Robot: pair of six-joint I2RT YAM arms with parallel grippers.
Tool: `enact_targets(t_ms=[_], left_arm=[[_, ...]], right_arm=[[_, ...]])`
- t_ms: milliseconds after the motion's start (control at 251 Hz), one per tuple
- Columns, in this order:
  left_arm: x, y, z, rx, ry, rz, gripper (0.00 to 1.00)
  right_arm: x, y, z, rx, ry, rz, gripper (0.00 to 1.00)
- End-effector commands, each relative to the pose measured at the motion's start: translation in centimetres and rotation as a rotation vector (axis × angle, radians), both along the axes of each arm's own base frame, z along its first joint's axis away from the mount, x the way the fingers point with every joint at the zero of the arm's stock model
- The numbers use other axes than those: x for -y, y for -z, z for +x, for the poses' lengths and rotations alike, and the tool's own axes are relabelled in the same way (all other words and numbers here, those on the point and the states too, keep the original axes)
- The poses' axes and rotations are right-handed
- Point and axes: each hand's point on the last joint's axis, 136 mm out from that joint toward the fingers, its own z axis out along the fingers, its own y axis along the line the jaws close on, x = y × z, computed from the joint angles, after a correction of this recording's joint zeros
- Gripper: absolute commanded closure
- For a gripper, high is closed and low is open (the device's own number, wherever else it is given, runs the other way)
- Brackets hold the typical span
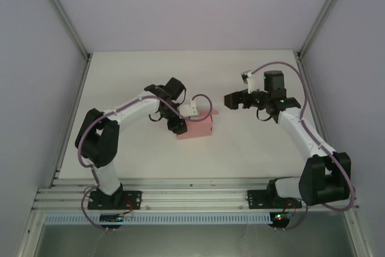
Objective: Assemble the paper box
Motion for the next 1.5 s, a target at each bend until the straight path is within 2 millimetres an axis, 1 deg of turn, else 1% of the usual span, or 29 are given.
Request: enact_targets(t_ms=[0, 108, 235, 315, 371, 399, 467, 539, 607, 663, 762, 854, 942, 998, 1042, 1125, 1181, 1213, 1289, 1365, 1421, 1493], left_arm=[[-0.3, 0.1, -1.3, -0.059, 0.026, 0.018, 0.56], [-0.4, 0.3, -1.1, -0.063, 0.016, 0.027, 0.56], [-0.4, 0.3, -1.0, -0.061, 0.013, 0.026, 0.55], [-0.3, 0.3, -1.0, -0.059, 0.011, 0.023, 0.55], [-0.2, 0.3, -0.9, -0.058, 0.011, 0.021, 0.55], [-0.2, 0.3, -0.9, -0.057, 0.010, 0.020, 0.55], [-0.1, 0.3, -0.7, -0.055, 0.008, 0.017, 0.54], [-0.1, 0.4, -0.6, -0.059, 0.005, 0.023, 0.54], [-0.1, 0.5, -0.5, -0.056, 0.000, 0.029, 0.54], [-0.2, 0.6, -0.5, -0.057, -0.002, 0.032, 0.54], [-0.2, 0.6, -0.2, -0.049, -0.009, 0.032, 0.54], [0.0, 0.4, 0.1, -0.039, -0.022, 0.025, 0.54], [0.4, 0.2, 0.5, -0.026, -0.039, 0.010, 0.54], [0.6, 0.1, 0.9, -0.015, -0.052, 0.001, 0.54], [0.7, 0.2, 1.2, -0.009, -0.062, 0.001, 0.54], [0.8, 0.2, 1.7, -0.001, -0.078, 0.007, 0.53], [0.9, 0.3, 2.0, 0.001, -0.083, 0.011, 0.53], [0.9, 0.3, 2.0, 0.001, -0.082, 0.013, 0.53], [1.0, 0.2, 2.2, 0.005, -0.088, 0.011, 0.54], [1.0, 0.2, 2.3, 0.009, -0.087, 0.007, 0.53], [1.0, 0.3, 2.3, 0.013, -0.089, 0.005, 0.53], [1.1, 0.3, 2.5, 0.020, -0.088, 0.003, 0.53]], right_arm=[[-2.4, 0.2, -1.9, 0.047, -0.176, -0.069, 0.10], [-3.9, 2.0, -2.4, 0.021, -0.236, -0.160, 0.18], [-5.5, 3.6, -3.1, -0.005, -0.316, -0.224, 0.20], [-5.7, 4.5, -2.8, -0.007, -0.318, -0.276, 0.21], [-5.9, 5.0, -2.5, -0.012, -0.317, -0.296, 0.24], [-5.9, 5.3, -2.4, -0.020, -0.319, -0.300, 0.28], [-6.0, 5.7, -2.3, -0.042, -0.325, -0.312, 0.42], [-6.1, 6.3, -3.0, -0.073, -0.366, -0.322, 0.55], [-6.3, 6.5, -3.4, -0.085, -0.384, -0.321, 0.67], [-6.3, 6.7, -3.6, -0.090, -0.388, -0.328, 0.72], [-6.6, 6.7, -3.8, -0.103, -0.383, -0.323, 0.92], [-7.0, 6.4, -3.9, -0.137, -0.349, -0.302, 1.00], [-7.4, 5.9, -3.6, -0.175, -0.269, -0.275, 1.00], [-7.7, 5.4, -3.1, -0.215, -0.173, -0.229, 1.00], [-7.8, 5.2, -2.9, -0.278, -0.095, -0.176, 1.00], [-9.1, 4.7, -3.1, -0.359, -0.023, -0.046, 1.00], [-10.1, 4.2, -3.3, -0.347, -0.012, 0.003, 1.00], [-10.2, 4.2, -3.4, -0.340, -0.008, 0.002, 1.00], [-10.1, 4.9, -3.8, -0.339, 0.012, -0.027, 1.00], [-10.1, 5.8, -4.3, -0.390, 0.038, 0.005, 1.00], [-9.6, 6.3, -3.5, -0.348, 0.079, -0.015, 1.00], [-9.2, 7.4, -3.8, -0.289, 0.046, -0.074, 1.00]])
